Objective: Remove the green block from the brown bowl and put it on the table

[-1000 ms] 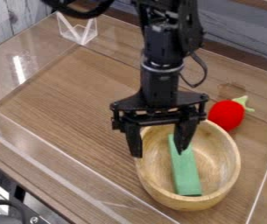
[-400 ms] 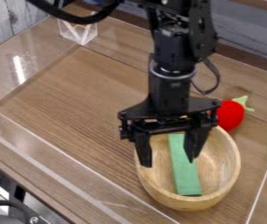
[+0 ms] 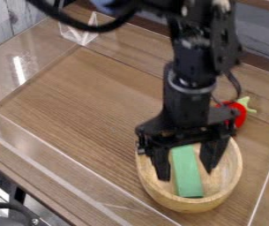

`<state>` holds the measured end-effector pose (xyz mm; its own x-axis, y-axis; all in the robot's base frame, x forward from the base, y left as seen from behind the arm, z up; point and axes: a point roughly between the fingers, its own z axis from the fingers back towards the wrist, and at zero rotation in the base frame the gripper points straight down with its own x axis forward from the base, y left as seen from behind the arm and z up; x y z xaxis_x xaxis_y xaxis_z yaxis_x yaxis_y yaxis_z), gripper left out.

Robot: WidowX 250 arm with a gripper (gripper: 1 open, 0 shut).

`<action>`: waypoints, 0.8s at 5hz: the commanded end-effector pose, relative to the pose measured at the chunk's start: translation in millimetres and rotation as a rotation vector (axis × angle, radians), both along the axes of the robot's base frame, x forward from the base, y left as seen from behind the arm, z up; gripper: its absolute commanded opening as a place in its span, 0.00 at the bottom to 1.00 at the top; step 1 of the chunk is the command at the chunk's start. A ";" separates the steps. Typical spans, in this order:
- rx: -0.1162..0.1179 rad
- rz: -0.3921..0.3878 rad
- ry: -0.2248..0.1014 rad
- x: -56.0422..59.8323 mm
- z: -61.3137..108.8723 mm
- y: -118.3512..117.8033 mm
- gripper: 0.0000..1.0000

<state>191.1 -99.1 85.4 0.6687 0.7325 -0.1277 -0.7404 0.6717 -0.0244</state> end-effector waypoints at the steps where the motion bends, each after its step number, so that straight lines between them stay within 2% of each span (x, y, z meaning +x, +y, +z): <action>1: 0.007 0.026 -0.011 -3.2 -13.8 -7.5 1.00; 2: 0.036 0.039 -0.003 -1.2 -16.0 -4.4 1.00; 3: 0.048 0.045 -0.001 -0.1 -13.2 -3.2 1.00; 4: 0.054 -0.002 0.007 -3.4 -14.7 -8.3 1.00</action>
<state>180.5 -103.4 63.0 0.6614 0.7428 -0.1041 -0.7425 0.6680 0.0491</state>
